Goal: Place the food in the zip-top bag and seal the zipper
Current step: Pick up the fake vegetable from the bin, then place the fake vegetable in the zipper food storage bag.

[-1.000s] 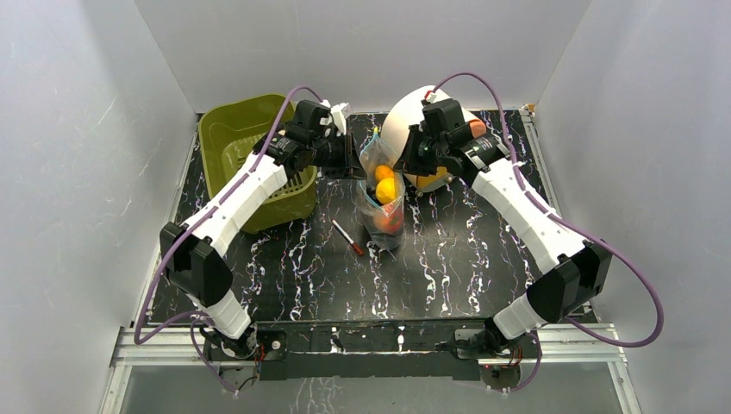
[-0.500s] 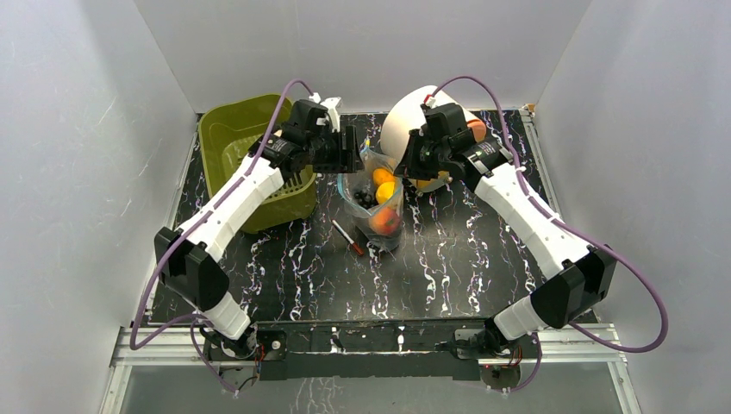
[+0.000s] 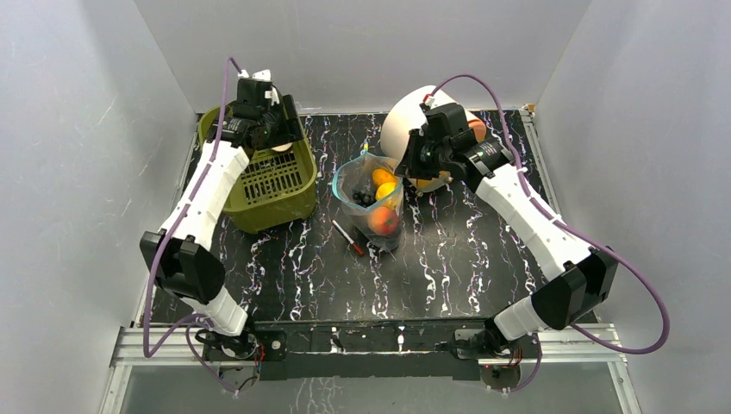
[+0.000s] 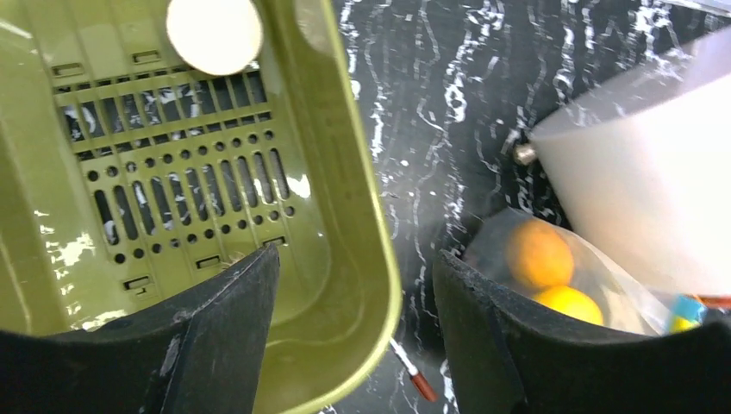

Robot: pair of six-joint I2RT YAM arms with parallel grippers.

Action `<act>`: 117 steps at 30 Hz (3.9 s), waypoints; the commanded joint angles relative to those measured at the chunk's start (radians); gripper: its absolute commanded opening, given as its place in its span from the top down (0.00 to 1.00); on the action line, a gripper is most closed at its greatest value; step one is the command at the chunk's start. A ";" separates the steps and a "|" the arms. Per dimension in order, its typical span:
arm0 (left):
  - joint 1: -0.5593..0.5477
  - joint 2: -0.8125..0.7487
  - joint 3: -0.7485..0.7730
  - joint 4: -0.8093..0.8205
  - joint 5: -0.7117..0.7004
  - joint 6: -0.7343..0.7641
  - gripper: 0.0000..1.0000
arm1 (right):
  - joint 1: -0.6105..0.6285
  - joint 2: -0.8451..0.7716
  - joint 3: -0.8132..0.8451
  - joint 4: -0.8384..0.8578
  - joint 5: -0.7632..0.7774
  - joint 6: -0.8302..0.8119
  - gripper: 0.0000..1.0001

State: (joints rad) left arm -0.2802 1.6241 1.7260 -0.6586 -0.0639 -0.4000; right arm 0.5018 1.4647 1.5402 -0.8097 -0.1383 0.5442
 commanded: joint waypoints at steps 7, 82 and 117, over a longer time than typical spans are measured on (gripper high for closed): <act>0.247 0.209 -0.057 0.261 0.091 -0.096 0.40 | -0.002 -0.037 0.051 0.040 -0.008 -0.029 1.00; 0.421 0.434 -0.183 0.814 0.486 -0.270 1.00 | -0.002 0.075 0.231 -0.091 0.068 -0.007 1.00; 0.359 -0.170 -0.393 0.389 0.625 -0.257 1.00 | -0.002 0.012 0.101 0.022 0.037 0.071 1.00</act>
State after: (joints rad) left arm 0.1062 1.5276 1.3521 -0.1955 0.4461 -0.6983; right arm 0.5018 1.5280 1.6432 -0.8669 -0.1028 0.5926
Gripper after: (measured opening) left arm 0.059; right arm 0.010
